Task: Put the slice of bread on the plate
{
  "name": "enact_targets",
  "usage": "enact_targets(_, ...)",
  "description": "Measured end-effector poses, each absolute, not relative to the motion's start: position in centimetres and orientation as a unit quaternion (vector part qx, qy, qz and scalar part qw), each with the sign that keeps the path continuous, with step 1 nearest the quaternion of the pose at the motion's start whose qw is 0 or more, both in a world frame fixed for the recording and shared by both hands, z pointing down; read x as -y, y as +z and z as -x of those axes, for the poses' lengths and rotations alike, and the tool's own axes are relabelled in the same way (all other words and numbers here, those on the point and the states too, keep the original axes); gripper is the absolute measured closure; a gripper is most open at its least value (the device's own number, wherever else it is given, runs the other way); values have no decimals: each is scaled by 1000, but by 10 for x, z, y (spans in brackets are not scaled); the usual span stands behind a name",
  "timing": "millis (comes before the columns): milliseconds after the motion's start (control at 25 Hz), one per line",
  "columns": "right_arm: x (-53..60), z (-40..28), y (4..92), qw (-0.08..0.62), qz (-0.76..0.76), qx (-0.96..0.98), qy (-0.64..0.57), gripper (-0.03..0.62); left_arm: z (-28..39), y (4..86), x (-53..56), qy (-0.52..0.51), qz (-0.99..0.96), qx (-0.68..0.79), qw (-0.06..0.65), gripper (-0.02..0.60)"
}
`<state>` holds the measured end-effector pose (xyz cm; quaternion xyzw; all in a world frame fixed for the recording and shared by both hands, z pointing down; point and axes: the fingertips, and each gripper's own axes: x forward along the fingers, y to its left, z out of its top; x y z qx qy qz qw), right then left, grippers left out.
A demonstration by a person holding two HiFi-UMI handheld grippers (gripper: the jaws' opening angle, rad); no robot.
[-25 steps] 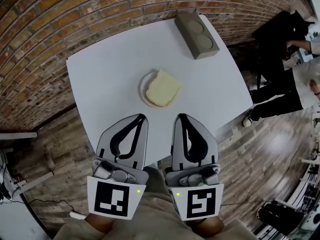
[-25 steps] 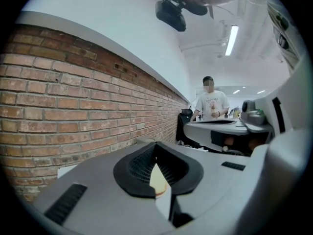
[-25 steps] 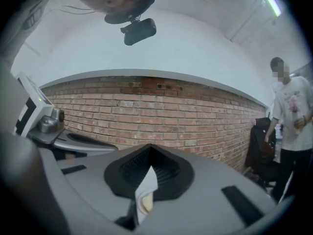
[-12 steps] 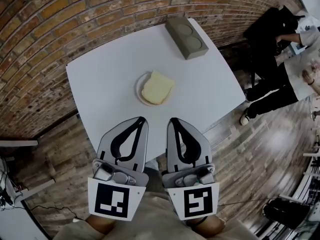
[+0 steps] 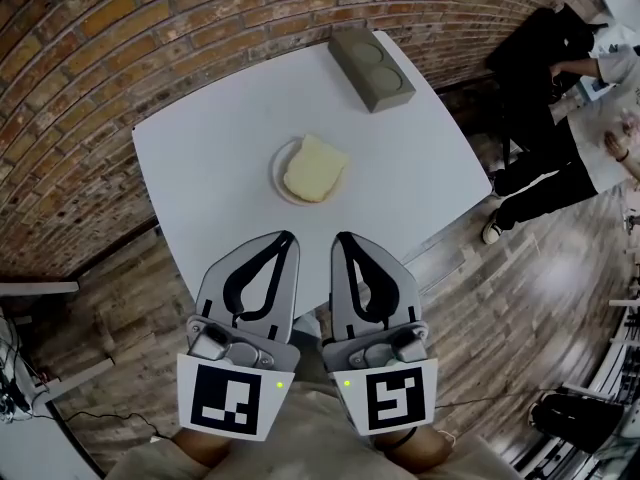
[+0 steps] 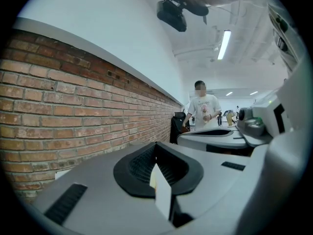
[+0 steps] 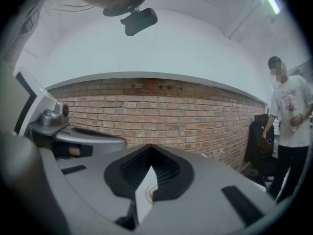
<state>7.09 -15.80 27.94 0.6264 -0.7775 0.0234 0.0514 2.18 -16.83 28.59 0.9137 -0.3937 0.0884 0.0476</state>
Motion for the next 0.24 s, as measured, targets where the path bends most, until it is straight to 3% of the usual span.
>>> enact_targets(240,163,-72,282,55,-624,779,26,588,-27,287,174,93,-915,389,45,572)
